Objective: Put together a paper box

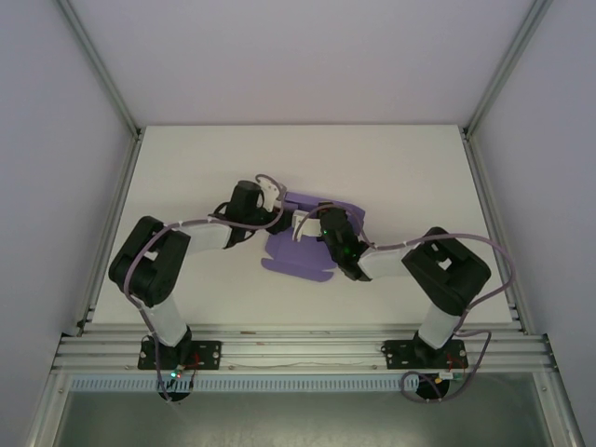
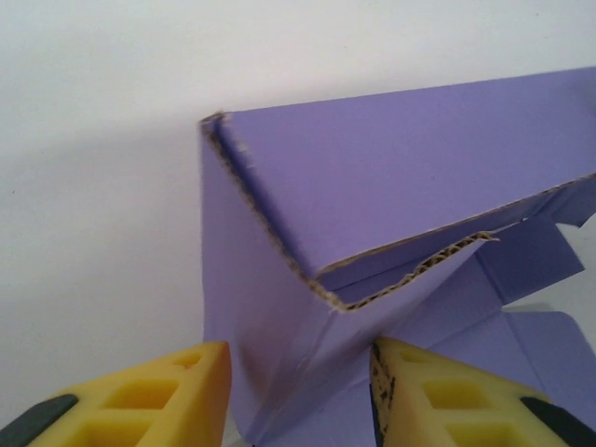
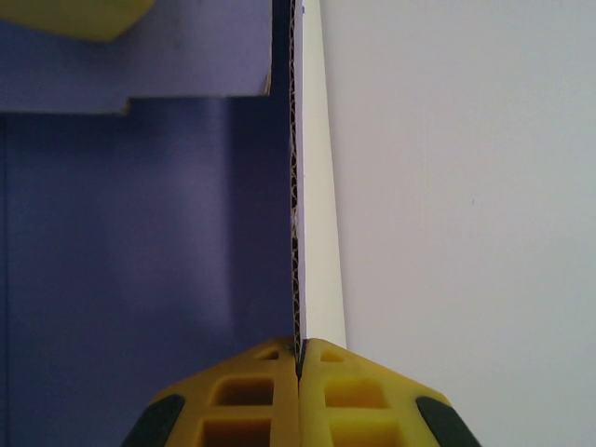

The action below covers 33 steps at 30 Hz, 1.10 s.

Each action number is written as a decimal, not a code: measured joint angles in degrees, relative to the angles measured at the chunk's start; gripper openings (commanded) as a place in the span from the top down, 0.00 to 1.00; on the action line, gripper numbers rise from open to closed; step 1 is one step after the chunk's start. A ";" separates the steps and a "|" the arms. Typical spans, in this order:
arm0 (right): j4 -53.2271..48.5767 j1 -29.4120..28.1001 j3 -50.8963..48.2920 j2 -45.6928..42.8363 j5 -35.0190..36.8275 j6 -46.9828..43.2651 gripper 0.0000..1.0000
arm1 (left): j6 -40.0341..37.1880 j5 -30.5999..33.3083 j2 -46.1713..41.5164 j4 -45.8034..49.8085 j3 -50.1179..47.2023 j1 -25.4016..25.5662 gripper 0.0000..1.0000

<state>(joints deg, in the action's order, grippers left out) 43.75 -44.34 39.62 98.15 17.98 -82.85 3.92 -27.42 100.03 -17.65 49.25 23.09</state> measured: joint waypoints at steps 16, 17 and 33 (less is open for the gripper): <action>-5.07 0.02 2.14 -0.61 0.09 3.02 1.00 | 0.39 9.25 4.20 -2.80 3.72 2.05 0.70; -5.44 0.02 2.32 -0.63 0.11 3.32 1.00 | 0.35 8.72 4.42 -2.84 3.91 2.03 0.71; -7.58 0.00 2.51 -1.57 -0.37 4.44 1.00 | 1.07 10.71 -3.08 -2.67 -2.16 1.11 0.24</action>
<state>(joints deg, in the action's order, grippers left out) 36.16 -44.34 42.13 96.57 17.61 -78.41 4.99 -16.71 96.95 -20.32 47.09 24.21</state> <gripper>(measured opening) 0.049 0.649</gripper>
